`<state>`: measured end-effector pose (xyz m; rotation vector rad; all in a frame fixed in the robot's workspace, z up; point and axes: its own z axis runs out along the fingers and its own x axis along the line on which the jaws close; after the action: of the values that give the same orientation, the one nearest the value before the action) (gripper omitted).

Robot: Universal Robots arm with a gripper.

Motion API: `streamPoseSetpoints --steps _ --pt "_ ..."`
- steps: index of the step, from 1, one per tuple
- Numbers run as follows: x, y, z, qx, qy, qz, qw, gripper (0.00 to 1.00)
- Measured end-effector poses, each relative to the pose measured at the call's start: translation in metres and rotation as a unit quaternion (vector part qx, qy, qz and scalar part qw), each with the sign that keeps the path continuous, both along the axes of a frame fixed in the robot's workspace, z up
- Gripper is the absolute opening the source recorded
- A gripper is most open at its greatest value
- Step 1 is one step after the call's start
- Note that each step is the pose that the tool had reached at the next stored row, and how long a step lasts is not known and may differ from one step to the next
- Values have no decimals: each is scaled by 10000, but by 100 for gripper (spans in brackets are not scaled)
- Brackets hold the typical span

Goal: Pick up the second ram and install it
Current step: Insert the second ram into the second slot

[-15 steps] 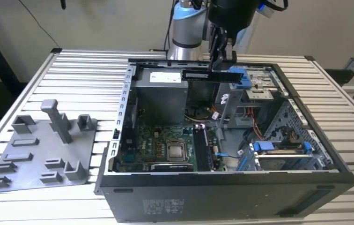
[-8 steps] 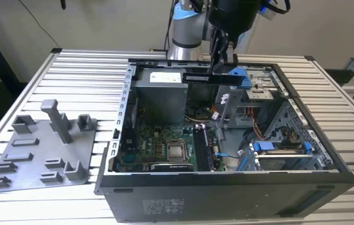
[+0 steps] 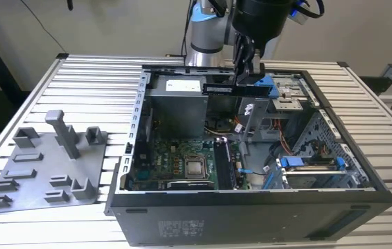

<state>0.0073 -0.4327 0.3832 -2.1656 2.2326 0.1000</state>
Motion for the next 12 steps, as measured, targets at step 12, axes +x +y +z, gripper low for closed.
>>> streamPoseSetpoints --steps 12 --pt "0 -2 0 -1 0 -3 10000 14"
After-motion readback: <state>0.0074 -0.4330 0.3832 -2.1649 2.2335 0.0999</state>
